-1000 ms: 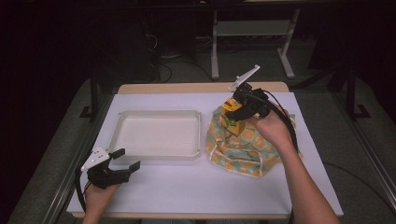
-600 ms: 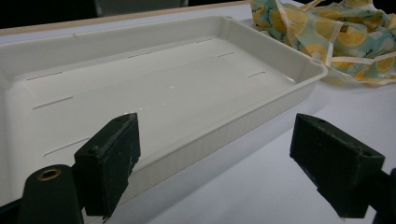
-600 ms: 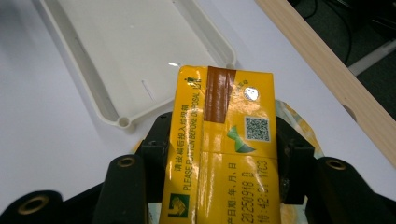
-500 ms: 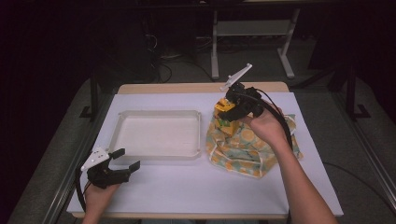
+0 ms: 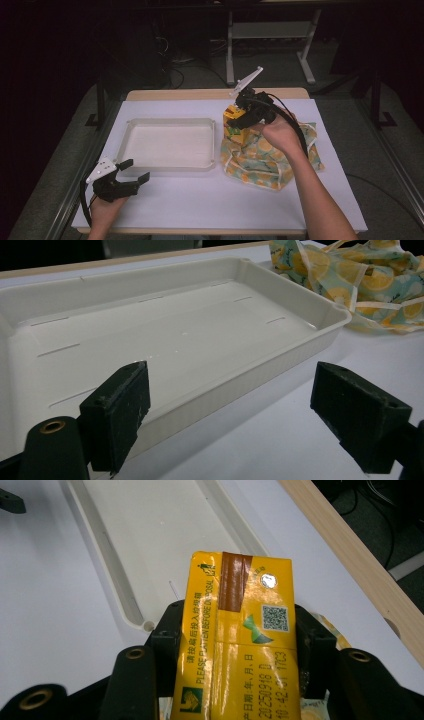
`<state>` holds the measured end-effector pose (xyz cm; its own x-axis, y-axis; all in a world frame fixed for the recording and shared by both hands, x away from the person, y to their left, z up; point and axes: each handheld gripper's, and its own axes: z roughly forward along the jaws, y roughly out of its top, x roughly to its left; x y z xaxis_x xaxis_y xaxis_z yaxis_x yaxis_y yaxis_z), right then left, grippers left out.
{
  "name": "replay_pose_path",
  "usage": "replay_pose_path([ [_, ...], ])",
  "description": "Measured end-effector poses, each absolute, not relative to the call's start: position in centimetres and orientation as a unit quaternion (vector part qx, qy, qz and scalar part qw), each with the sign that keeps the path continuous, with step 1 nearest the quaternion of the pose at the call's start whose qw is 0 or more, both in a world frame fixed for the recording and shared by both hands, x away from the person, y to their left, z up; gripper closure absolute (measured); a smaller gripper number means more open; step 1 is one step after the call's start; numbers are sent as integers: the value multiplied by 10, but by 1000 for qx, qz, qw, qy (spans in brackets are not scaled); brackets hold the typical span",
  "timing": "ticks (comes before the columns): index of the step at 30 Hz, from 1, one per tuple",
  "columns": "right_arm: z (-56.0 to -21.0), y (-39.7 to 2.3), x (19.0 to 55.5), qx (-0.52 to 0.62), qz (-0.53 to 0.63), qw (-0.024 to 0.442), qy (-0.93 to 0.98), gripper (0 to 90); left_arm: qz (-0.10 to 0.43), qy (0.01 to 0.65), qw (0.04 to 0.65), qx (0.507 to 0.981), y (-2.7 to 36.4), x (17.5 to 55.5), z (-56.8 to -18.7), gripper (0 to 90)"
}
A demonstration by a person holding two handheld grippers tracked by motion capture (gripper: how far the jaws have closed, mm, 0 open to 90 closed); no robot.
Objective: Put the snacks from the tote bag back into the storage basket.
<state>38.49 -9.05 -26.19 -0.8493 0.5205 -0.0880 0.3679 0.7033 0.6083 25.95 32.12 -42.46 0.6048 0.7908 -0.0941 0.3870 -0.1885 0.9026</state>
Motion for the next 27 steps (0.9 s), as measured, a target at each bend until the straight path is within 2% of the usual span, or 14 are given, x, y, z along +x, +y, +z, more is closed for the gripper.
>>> replay_pose_path([
  [9,-259,-77,383,214,302,131,919,492,202,394,500,744,321,259,-424,157],
  [27,-261,-51,384,161,307,105,932,492,200,396,502,743,321,260,-425,157],
])
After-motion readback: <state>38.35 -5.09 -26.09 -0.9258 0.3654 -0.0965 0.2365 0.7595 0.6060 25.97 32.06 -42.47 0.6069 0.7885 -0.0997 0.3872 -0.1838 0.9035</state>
